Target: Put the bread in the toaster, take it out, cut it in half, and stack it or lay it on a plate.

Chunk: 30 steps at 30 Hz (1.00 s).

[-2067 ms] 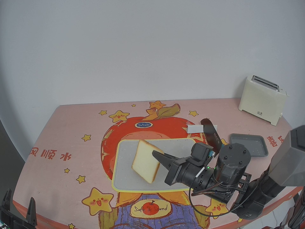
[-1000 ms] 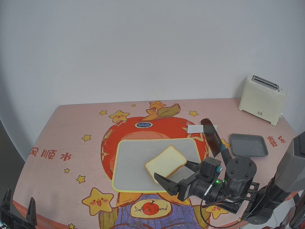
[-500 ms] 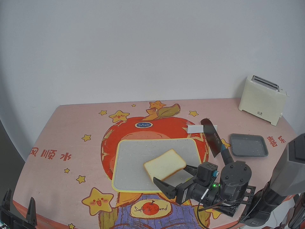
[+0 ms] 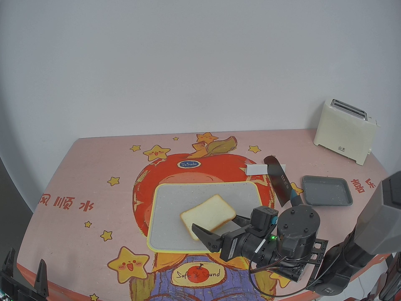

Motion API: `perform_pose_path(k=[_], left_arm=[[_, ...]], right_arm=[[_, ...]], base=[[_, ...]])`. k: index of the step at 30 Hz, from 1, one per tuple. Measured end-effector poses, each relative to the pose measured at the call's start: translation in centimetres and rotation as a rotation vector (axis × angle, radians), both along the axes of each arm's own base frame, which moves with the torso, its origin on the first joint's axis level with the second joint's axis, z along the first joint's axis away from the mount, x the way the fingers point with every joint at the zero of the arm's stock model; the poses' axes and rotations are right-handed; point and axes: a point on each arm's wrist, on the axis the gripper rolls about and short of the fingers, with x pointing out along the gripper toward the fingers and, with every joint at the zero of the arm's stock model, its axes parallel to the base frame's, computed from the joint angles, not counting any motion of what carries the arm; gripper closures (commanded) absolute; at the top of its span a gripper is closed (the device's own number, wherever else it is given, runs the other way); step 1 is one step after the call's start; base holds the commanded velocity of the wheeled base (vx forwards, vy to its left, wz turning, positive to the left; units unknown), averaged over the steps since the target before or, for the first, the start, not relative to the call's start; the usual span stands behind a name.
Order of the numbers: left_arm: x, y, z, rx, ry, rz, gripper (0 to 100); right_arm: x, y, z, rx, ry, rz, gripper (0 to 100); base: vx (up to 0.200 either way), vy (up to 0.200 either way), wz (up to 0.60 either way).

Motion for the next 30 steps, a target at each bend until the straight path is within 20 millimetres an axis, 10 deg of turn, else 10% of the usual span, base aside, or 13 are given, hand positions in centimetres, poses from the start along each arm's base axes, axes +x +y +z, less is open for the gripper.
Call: perform_pose_path(k=[30], left_arm=[[0.0, 0.0, 0.0, -0.001, 0.000, 0.000, 0]], right_arm=[[-1.9, -1.6, 1.6, -0.044, 0.032, 0.025, 0]], base=[[0.000, 0.000, 0.00]])
